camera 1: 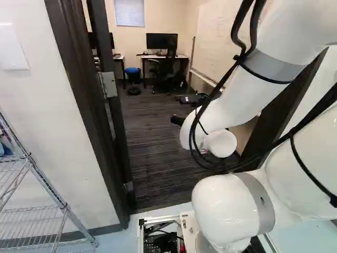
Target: Open the door and move inside
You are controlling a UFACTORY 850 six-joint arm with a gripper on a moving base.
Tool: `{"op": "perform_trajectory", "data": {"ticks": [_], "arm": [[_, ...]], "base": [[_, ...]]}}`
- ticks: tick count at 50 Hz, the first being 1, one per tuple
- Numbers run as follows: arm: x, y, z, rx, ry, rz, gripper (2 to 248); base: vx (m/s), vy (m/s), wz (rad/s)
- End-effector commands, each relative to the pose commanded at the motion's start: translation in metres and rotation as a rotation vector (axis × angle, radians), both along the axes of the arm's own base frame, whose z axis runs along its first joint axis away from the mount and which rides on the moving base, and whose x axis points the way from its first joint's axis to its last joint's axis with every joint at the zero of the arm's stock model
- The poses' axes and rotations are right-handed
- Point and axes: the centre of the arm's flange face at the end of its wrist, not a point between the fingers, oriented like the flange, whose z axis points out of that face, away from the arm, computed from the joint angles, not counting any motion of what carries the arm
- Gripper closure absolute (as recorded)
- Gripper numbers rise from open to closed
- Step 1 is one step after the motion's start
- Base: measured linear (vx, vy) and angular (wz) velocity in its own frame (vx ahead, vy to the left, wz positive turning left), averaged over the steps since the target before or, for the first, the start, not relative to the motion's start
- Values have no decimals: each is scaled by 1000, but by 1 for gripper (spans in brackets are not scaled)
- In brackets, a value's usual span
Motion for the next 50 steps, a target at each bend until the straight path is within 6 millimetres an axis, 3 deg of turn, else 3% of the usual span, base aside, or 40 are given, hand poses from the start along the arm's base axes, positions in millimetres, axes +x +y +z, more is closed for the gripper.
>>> {"op": "perform_trajectory", "data": {"ticks": [50], "arm": [[0, 0, 0, 0, 0, 0, 3]], "base": [[61, -12, -3]]}}
